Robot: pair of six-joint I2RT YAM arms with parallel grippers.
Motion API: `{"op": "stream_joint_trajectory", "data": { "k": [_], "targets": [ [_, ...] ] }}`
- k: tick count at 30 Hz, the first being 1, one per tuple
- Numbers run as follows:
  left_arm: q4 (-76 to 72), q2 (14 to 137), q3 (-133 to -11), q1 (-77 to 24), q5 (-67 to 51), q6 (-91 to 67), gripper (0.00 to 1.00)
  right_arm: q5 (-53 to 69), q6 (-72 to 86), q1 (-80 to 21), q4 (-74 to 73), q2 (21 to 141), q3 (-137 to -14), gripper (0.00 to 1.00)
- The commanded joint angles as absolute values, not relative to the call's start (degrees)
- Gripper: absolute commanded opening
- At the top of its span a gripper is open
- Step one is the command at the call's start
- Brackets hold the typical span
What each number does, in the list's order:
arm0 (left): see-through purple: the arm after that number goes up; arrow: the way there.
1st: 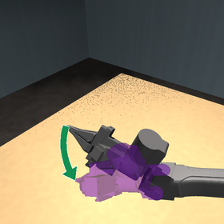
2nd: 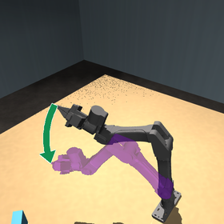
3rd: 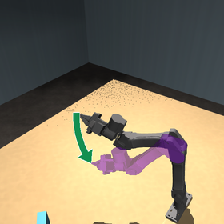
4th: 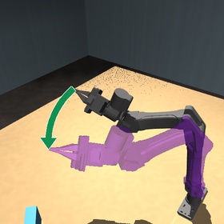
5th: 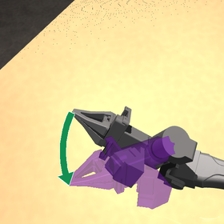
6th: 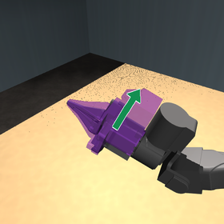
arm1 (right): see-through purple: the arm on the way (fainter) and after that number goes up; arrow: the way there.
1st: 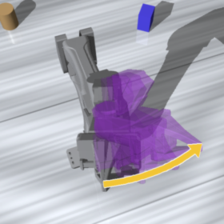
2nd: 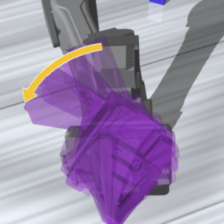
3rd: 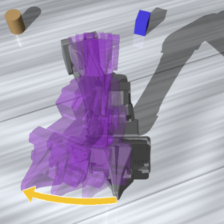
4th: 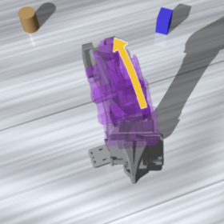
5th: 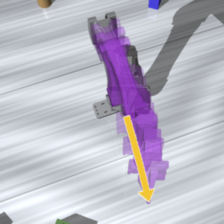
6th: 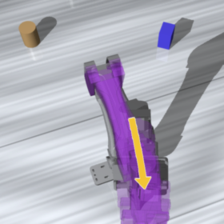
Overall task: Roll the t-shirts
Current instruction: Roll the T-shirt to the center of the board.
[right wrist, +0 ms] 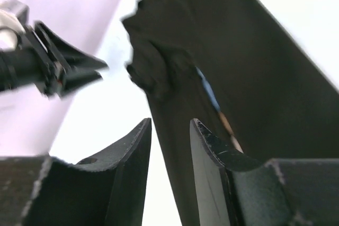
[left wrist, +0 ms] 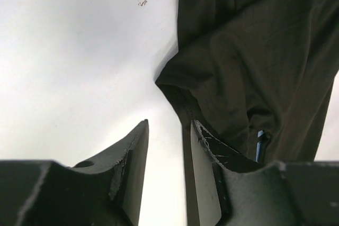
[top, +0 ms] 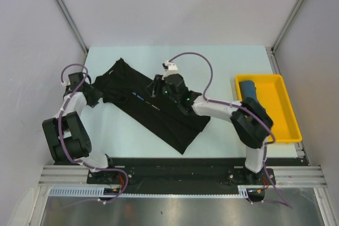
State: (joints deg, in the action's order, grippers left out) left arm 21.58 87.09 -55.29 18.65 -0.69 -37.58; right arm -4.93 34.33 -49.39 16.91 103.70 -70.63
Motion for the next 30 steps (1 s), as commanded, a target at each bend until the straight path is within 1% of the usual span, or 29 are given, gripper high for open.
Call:
{"op": "stream_joint_trajectory", "data": {
  "k": [1, 5, 7, 8, 11, 15, 16, 17, 21, 27, 30],
  "targets": [
    [20.5, 84.9, -55.5, 19.8, -3.1, -35.6, 0.41, -4.3, 35.2, -52.4, 28.6, 116.5, -83.4, 0.4],
    [20.1, 84.5, -54.3, 20.0, -2.2, -34.6, 0.39, -5.8, 33.8, -54.8, 21.5, 128.7, -98.7, 0.34],
    [20.0, 84.5, -53.5, 20.0, -1.8, -34.1, 0.39, -6.0, 33.7, -55.5, 18.7, 133.7, -102.5, 0.34],
    [20.0, 84.5, -53.3, 20.0, -1.0, -34.0, 0.39, -7.1, 33.4, -55.7, 16.8, 135.1, -107.0, 0.34],
    [19.2, 84.9, -52.6, 20.2, -0.9, -33.7, 0.39, -10.4, 32.7, -56.6, 11.5, 139.1, -112.1, 0.34],
    [17.7, 86.1, -52.7, 20.2, -1.6, -33.4, 0.4, -15.3, 32.1, -57.0, 8.2, 139.3, -112.4, 0.36],
    [17.4, 86.4, -52.8, 20.2, -1.8, -33.4, 0.4, -15.6, 32.0, -57.0, 8.0, 139.5, -112.6, 0.39],
    [17.1, 86.7, -52.8, 20.3, -2.0, -33.3, 0.4, -15.3, 32.0, -57.0, 7.8, 140.3, -112.9, 0.4],
    [16.0, 87.5, -52.7, 20.2, -2.6, -33.7, 0.4, -14.2, 32.3, -57.0, 4.5, 143.0, -117.2, 0.39],
    [15.1, 88.8, -53.0, 20.2, -3.2, -33.9, 0.4, -13.3, 32.9, -57.1, 3.3, 144.6, -118.7, 0.4],
    [14.4, 89.5, -53.2, 20.2, -3.6, -33.9, 0.41, -13.3, 33.0, -57.1, 2.6, 144.5, -118.2, 0.38]
  ]
}}
